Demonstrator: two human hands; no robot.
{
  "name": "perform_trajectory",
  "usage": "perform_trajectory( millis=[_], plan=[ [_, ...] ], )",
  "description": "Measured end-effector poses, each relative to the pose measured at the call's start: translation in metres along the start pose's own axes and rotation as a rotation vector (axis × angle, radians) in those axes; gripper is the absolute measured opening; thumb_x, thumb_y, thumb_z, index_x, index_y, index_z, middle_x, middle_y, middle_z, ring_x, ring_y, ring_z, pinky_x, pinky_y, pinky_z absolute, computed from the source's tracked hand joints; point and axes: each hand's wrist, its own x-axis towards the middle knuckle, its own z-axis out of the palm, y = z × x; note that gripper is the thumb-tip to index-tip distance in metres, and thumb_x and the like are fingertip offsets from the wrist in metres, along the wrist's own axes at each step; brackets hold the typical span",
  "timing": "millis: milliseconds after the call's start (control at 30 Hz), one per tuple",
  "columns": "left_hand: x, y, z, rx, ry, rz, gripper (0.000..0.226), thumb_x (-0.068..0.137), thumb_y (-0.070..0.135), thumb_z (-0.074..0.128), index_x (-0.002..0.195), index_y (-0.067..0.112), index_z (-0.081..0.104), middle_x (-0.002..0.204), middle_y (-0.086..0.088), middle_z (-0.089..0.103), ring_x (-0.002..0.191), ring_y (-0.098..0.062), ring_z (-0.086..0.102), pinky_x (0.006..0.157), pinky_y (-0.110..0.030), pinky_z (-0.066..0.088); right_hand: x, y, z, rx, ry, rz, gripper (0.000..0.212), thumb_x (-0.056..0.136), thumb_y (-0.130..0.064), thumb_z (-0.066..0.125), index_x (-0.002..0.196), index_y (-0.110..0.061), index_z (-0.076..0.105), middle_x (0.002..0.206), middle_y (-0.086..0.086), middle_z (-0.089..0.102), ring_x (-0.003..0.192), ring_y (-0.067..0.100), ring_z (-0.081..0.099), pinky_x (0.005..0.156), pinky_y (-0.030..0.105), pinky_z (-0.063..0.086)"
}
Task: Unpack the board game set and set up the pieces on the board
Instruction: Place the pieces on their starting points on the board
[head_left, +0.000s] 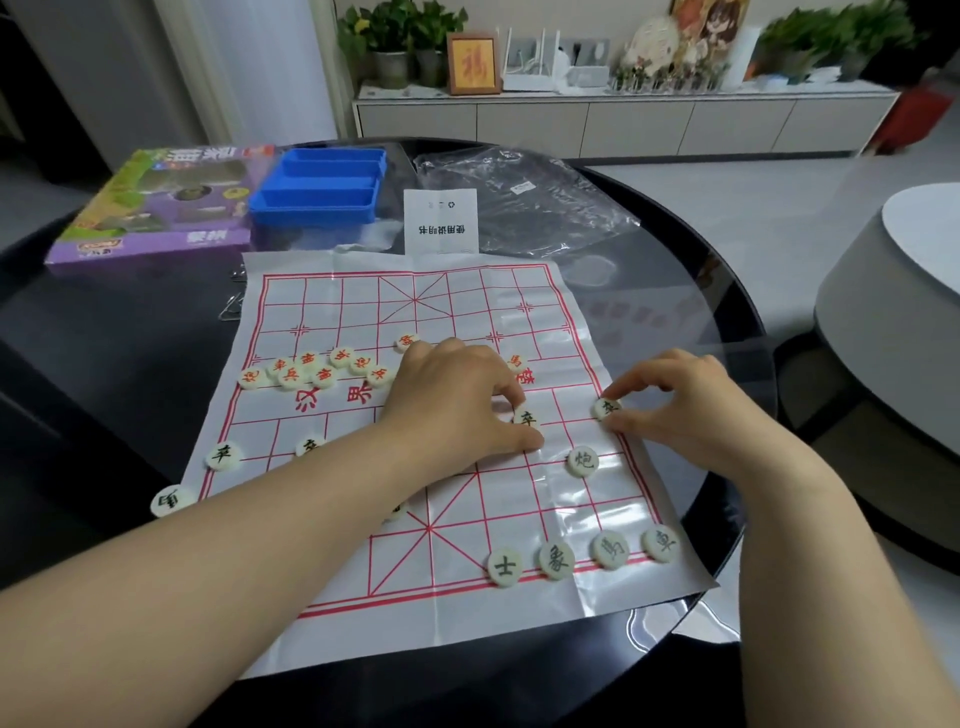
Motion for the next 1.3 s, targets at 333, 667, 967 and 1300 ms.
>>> perform_trajectory(
  millis=[333,667,967,1300],
  plan=[
    [-0.018,-0.019,-0.019,-0.093,0.075,-0.05,0.036,0.076,0.047,0.063,0.109,0.031,0.061,0.125,0.014,0.052,0.119,-0.01,0.038,0.094,-0.027,0.022,-0.007,-0.01,-0.006,-0.128,-0.036,0.05,0.019,0.074,-0.036,0.071,0.085,-0.037,0.056,0.123,-0.008,0.048,0.122,0.02,0.032,0.096,0.032,0.021],
    [-0.112,-0.107,-0.058,-0.437,0.333,-0.327,0.035,0.078,0.016,0.065,0.065,0.048,0.066,0.08,0.019,0.066,0.081,-0.006,0.059,0.074,-0.023,0.048,-0.014,-0.065,0.006,-0.034,0.093,-0.15,0.021,0.083,-0.026,0.063,0.104,-0.025,0.065,0.103,-0.01,0.056,0.105,0.01,0.043,0.089,0.026,0.03],
    [-0.152,-0.125,-0.038,-0.404,0.358,-0.356,0.042,0.078,0.007,0.066,0.065,0.047,0.064,0.083,0.027,0.064,0.085,0.016,0.053,0.075,0.004,0.034,-0.009,-0.127,0.07,-0.193,-0.172,-0.207,0.039,0.088,-0.01,0.05,0.126,-0.019,0.053,0.128,0.003,0.05,0.117,0.021,0.044,0.093,0.029,0.039],
    [-0.088,-0.09,-0.037,0.075,0.009,-0.172,0.037,0.09,0.04,0.047,0.127,0.032,0.047,0.133,0.012,0.045,0.124,-0.011,0.035,0.105,-0.027,0.02,-0.006,-0.132,0.076,-0.257,-0.16,-0.183,0.032,0.091,-0.011,0.047,0.12,-0.017,0.058,0.121,0.005,0.052,0.11,0.022,0.049,0.085,0.025,0.04]
  ],
)
